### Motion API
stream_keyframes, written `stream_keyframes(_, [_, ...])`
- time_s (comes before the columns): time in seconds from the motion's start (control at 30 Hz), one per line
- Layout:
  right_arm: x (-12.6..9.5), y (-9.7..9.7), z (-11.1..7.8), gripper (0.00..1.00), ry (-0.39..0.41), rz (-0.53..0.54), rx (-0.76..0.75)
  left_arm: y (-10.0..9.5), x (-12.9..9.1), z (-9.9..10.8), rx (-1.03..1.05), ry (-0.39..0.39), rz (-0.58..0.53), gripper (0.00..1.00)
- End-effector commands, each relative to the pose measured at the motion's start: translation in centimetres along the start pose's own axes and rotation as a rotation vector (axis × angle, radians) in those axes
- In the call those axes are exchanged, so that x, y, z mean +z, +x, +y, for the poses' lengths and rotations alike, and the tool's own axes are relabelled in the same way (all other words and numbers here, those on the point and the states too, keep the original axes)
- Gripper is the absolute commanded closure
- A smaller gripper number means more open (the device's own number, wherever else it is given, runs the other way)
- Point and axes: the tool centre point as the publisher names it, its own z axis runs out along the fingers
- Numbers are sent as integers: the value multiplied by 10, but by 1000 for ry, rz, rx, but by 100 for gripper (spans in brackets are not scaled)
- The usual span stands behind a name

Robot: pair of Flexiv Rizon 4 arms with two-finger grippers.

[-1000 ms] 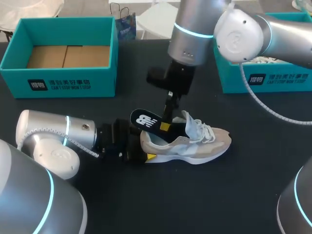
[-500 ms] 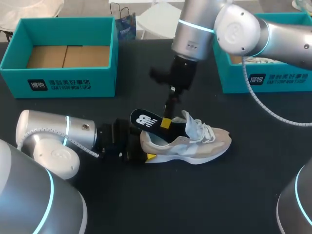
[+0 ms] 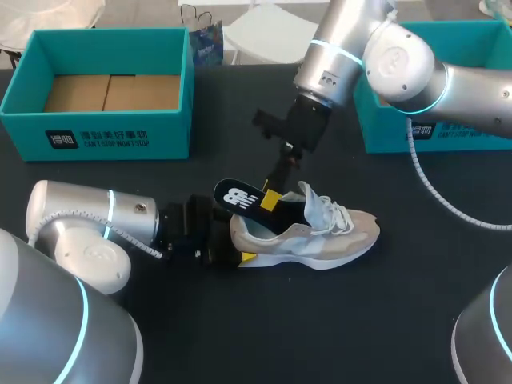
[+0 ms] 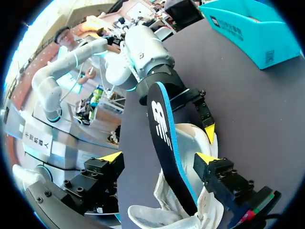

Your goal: Take the shoe out of the shoebox, open the shoe tongue, remove and reinsert the insole, then place the shoe into the shoebox

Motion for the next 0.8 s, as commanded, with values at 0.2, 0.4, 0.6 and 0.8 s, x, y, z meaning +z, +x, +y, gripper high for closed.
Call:
stream_keyframes(0.2, [14,-8,5,51,-5,46,-10,0,1,2,0,-4,1,100])
stream_keyframes(0.4, [22,-11,9,55,-11,79,-22,0,1,2,0,-4,1,100])
stream_keyframes(0.6, [23,-11,10,55,-12,85,-27,0,1,2,0,-4,1,100])
stream_keyframes(0.8, [23,-11,12,100,-29,92,-27,0,1,2,0,-4,1,100])
